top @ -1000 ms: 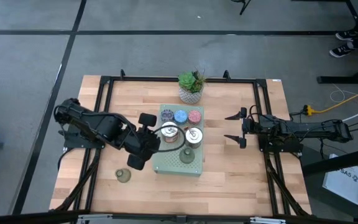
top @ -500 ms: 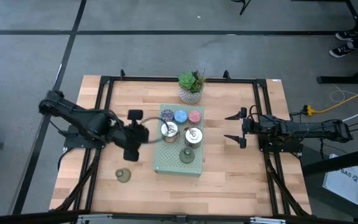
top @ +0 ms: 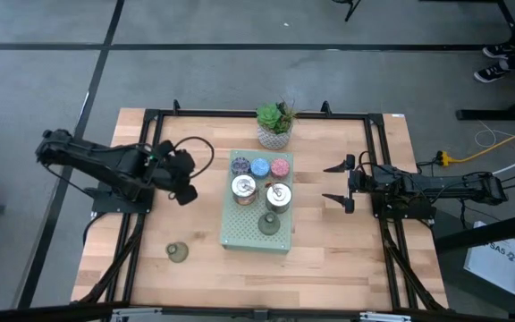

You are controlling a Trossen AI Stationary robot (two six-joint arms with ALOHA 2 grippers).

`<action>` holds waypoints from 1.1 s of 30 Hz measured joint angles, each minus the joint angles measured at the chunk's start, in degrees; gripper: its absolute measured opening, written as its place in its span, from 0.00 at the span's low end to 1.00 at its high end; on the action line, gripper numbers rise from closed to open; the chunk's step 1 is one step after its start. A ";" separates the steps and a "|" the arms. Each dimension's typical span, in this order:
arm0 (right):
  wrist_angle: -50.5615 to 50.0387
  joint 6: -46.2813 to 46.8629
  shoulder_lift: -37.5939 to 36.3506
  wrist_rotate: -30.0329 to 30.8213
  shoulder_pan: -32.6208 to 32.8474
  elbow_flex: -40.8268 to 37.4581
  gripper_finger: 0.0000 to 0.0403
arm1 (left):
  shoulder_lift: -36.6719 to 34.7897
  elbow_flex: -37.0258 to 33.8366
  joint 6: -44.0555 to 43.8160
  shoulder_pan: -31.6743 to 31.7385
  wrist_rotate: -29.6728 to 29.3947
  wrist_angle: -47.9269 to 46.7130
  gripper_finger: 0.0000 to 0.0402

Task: Pick & Place candle stick holders
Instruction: Put the transparent vase candle holder on the shelf

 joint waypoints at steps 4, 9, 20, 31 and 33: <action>-0.01 0.00 0.02 0.00 -0.02 0.01 0.99 | -0.07 -2.35 -5.10 2.45 1.20 -3.72 0.05; -0.01 0.00 0.00 0.00 -0.02 -0.01 0.99 | 0.12 -5.21 -8.61 5.42 4.82 -7.19 0.09; 0.01 0.00 0.00 0.00 -0.02 0.00 0.99 | 0.12 -9.40 -11.93 11.54 6.53 -9.94 0.26; 0.01 0.00 0.02 0.00 -0.02 -0.01 0.99 | 0.14 -9.50 -12.82 14.40 13.29 -9.82 0.41; 0.00 0.00 0.01 -0.01 -0.01 -0.01 0.99 | 0.14 -9.50 -12.85 14.41 15.45 -9.80 0.42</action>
